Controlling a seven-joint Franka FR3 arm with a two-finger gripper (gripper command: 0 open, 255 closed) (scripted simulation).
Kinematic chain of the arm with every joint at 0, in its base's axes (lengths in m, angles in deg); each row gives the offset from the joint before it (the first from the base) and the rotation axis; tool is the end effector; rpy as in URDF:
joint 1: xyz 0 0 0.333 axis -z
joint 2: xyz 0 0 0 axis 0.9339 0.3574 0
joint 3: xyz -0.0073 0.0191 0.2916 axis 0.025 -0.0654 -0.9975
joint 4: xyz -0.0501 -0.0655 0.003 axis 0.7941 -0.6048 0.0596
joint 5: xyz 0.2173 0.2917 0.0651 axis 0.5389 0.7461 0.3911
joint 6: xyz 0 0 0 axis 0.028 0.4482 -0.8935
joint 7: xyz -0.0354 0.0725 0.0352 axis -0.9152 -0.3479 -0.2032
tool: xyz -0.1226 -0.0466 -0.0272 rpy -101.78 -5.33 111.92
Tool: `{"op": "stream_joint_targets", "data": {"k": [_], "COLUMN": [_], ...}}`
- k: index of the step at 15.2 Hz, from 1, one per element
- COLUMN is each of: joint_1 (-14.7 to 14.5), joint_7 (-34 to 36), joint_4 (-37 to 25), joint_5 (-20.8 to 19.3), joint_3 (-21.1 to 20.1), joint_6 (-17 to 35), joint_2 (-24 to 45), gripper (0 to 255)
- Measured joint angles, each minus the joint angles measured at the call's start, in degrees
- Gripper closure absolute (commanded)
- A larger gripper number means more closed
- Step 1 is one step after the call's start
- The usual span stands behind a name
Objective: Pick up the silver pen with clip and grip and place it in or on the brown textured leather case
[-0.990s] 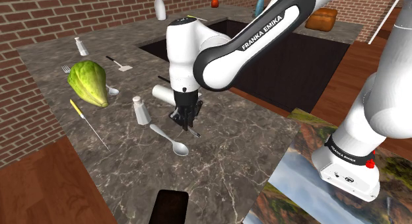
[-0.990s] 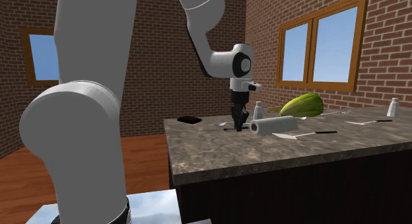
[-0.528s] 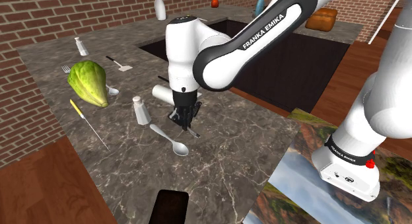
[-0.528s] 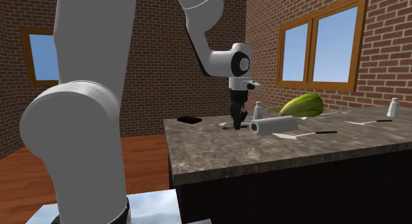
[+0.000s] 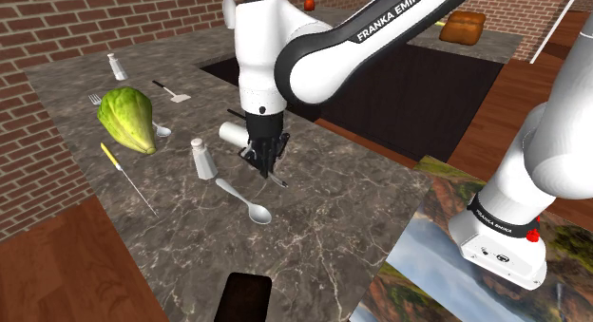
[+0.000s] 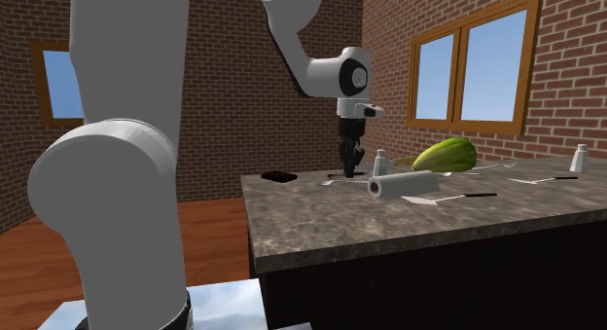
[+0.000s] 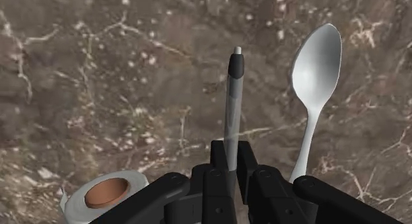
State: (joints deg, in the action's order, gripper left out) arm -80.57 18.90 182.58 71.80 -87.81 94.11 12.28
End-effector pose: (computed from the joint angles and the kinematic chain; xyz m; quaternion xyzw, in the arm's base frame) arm 0.4216 0.3617 0.3443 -0.9988 -0.0300 0.0005 0.0397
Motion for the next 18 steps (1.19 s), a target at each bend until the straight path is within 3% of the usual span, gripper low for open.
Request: {"op": "stream_joint_targets", "data": {"k": [9, 18], "joint_1": [0.1, -6.7], "joint_7": [-0.3, 12.3], "joint_4": [-3.5, -6.5], "joint_5": [1.7, -1.1], "joint_3": [-0.5, -5.2], "joint_6": [-6.1, -6.7], "joint_2": [-3.0, -0.6], "gripper": [255, 255]}}
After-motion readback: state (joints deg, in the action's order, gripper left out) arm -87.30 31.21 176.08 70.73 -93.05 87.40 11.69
